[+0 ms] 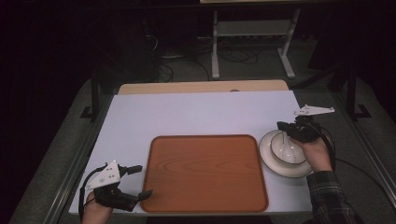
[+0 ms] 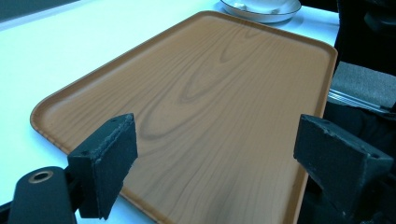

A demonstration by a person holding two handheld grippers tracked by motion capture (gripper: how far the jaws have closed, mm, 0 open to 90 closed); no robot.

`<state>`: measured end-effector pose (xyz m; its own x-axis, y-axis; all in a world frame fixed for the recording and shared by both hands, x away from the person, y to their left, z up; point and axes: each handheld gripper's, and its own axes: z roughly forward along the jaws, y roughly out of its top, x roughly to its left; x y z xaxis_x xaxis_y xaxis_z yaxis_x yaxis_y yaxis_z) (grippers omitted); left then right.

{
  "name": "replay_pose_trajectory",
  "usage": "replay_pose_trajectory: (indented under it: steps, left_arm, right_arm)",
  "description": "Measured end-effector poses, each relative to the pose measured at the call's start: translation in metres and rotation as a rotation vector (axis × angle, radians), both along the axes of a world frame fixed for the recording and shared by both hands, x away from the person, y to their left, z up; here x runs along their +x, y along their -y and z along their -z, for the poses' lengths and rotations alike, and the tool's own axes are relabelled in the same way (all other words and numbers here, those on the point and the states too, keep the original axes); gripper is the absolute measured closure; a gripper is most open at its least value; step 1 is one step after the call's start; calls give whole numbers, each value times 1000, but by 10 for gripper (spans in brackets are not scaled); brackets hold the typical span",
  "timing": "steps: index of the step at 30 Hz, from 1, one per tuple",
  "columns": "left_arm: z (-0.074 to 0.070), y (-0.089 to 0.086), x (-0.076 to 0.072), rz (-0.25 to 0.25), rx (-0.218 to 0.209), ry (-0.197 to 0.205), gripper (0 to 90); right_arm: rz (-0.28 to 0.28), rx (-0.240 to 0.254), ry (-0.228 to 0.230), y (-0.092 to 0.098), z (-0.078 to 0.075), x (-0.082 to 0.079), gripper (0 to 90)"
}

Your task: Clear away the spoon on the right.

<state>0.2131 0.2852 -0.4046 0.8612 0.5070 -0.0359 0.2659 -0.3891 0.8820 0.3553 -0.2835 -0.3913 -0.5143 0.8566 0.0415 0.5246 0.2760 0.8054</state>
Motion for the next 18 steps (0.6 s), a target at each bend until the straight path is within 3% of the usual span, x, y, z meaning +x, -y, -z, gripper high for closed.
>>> replay_pose_trajectory:
  steps: [18]
  left_arm:
    - [0, -1, 0, -5, -1, 1, 131]
  right_arm:
    - [56, 9, 10, 19, 0, -4, 897]
